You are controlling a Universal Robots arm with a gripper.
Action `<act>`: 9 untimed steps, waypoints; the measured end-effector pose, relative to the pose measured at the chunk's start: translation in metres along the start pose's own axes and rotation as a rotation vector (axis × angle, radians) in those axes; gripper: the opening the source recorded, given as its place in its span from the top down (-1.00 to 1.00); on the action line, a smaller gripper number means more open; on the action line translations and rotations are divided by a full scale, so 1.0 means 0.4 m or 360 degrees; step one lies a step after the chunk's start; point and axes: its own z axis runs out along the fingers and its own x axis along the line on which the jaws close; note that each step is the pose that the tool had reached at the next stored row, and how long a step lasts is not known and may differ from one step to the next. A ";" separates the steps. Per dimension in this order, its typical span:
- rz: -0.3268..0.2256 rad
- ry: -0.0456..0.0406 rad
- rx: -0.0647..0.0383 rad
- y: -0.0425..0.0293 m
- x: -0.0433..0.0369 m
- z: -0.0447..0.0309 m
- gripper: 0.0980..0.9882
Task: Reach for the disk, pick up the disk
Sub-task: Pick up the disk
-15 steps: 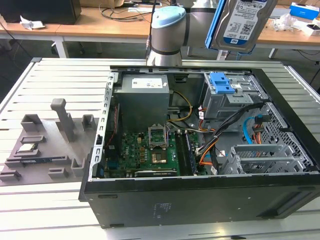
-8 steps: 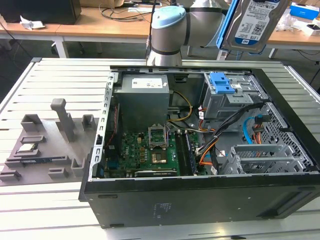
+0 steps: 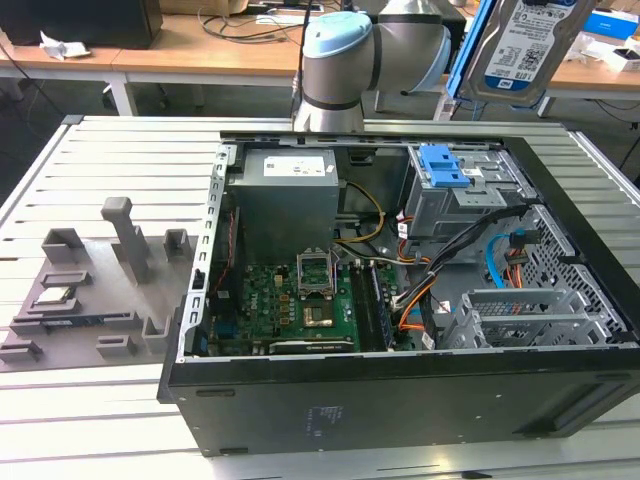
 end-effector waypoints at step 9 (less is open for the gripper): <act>0.0000 0.0000 0.0000 0.001 0.051 0.001 0.40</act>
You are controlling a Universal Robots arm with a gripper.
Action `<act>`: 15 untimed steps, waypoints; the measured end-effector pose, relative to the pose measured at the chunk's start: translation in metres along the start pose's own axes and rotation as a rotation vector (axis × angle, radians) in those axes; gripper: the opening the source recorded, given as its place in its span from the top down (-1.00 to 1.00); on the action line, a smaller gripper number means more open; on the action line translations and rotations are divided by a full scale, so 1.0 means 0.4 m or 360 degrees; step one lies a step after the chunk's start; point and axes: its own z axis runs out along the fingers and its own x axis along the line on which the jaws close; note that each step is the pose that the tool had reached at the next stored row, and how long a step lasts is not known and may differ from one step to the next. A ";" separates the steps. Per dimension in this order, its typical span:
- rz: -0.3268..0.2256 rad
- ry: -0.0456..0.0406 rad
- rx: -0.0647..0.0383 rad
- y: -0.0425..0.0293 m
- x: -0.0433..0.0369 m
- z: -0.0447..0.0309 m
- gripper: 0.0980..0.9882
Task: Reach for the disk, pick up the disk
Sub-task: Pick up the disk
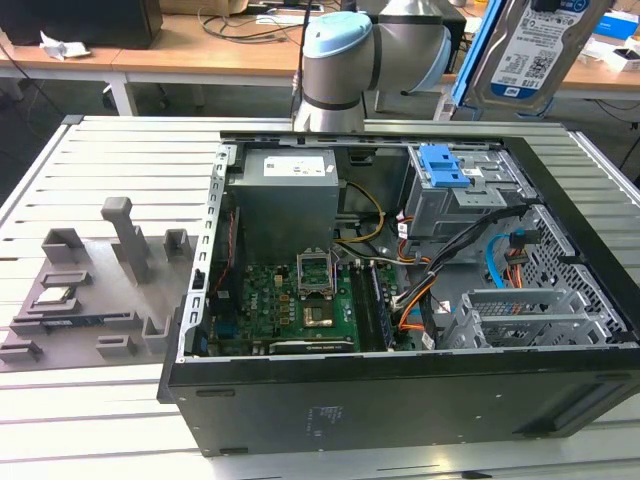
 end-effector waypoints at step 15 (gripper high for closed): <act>0.0000 0.0003 0.0000 0.001 0.100 0.003 0.40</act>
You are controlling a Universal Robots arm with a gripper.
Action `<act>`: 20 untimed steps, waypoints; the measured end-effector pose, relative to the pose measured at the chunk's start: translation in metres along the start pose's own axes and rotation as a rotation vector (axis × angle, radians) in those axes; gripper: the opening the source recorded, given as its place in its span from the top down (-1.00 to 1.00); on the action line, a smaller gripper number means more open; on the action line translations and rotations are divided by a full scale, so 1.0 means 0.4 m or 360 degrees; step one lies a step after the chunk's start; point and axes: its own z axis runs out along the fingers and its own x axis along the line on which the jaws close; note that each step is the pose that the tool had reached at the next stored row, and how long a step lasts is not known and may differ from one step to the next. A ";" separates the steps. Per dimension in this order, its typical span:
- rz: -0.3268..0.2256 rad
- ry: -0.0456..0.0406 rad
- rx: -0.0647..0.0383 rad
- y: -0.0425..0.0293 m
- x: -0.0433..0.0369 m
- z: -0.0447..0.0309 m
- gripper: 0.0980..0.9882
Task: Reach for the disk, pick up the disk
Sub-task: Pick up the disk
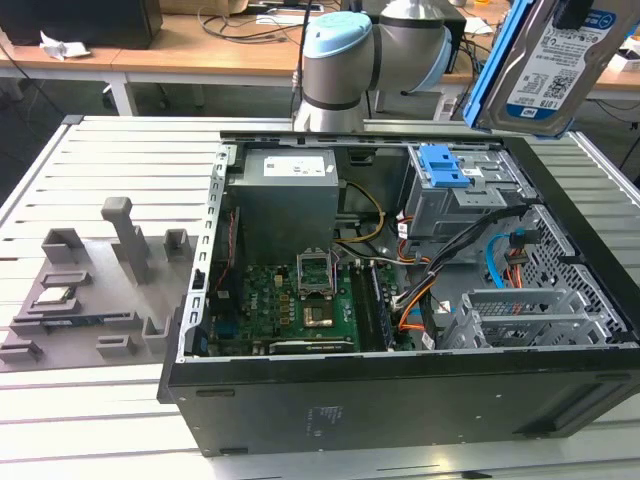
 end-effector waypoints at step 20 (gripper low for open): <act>0.0000 0.0006 0.0000 0.001 0.103 0.004 0.40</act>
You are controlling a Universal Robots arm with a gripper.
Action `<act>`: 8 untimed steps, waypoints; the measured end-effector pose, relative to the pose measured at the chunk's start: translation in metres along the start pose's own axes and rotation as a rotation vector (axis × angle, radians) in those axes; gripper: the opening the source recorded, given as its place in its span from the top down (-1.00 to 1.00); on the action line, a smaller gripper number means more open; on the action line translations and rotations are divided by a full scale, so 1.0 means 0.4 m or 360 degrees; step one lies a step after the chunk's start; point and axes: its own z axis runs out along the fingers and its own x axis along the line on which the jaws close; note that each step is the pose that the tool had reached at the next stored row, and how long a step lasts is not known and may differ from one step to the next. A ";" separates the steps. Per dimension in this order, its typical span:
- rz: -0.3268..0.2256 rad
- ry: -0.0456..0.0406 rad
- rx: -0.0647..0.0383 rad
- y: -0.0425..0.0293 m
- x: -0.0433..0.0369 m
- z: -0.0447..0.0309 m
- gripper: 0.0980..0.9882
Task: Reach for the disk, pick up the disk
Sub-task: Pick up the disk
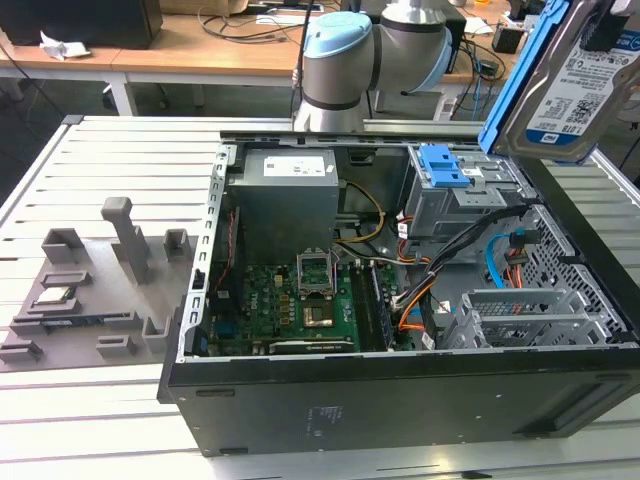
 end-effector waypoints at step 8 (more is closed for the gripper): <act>0.0000 0.0003 0.0000 0.000 0.037 0.001 0.40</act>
